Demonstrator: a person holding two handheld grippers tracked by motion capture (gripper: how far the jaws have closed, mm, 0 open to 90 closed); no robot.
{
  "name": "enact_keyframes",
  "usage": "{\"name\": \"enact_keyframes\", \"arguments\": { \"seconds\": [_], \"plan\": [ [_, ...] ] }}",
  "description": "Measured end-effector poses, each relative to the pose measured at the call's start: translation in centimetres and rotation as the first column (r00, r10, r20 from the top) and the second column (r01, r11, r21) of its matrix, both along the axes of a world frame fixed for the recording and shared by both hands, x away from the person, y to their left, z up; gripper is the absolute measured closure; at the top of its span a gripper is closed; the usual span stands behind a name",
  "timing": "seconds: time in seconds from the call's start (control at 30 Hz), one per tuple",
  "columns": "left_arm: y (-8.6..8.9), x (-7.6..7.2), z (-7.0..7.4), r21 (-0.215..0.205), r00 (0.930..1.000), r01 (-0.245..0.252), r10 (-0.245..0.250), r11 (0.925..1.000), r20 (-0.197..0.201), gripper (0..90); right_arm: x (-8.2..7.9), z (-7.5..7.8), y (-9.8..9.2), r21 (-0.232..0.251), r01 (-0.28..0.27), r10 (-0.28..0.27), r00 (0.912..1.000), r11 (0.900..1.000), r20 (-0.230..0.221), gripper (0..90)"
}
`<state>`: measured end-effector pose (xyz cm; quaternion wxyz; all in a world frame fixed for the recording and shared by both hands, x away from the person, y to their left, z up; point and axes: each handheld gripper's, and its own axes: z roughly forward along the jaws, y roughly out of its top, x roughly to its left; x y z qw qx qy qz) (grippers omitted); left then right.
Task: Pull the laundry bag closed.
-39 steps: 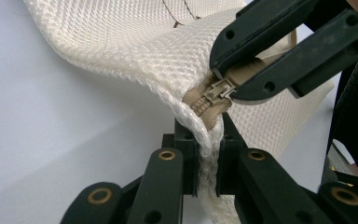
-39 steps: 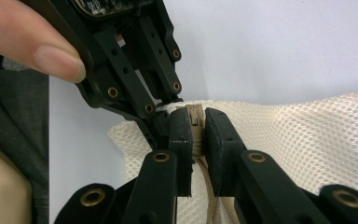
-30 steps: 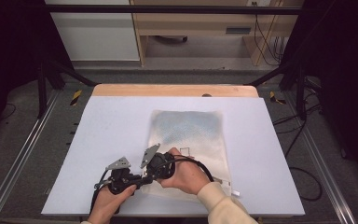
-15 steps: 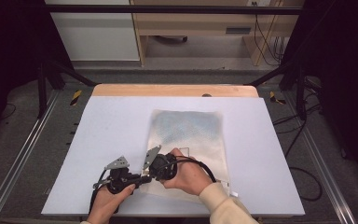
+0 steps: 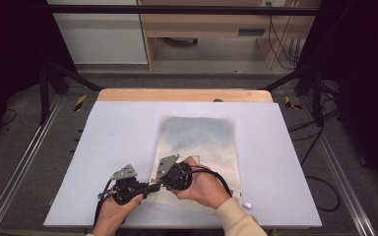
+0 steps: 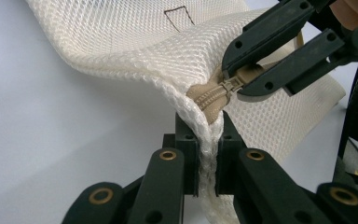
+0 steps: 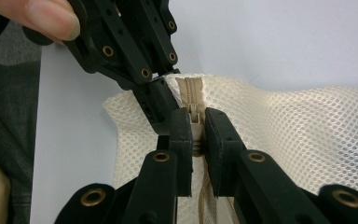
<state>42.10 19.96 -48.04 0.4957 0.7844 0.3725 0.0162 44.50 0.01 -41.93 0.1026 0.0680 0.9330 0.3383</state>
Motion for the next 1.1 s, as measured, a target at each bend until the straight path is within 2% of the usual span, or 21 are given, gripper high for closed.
{"name": "enact_keyframes", "arguments": {
  "seconds": [0.07,0.17,0.37,1.1],
  "plan": [
    [-0.1,-0.1,0.0,0.011,1.0,0.004,-0.004,0.9999,0.007,83.4,-0.1,-0.1,-0.4,0.024,0.002,-0.002,1.0,1.0,-0.005,82.0],
    [-0.4,-0.2,0.0,0.021,0.9999,0.009,-0.009,0.9997,0.011,83.3,-0.2,-0.2,-0.6,0.016,-0.003,0.003,1.0,1.0,-0.001,82.0],
    [-0.5,-0.3,0.1,0.026,0.9998,0.011,-0.011,0.9996,0.017,83.3,-0.3,-0.3,-0.9,0.04,0.008,-0.008,0.9999,0.999,-0.015,82.0],
    [-0.3,-0.3,0.4,0.007,0.9997,0.018,-0.018,0.9998,0.016,83.3,-0.2,-0.3,-1.6,0.057,0.011,-0.009,0.9997,0.998,-0.025,82.0]
  ]
}}
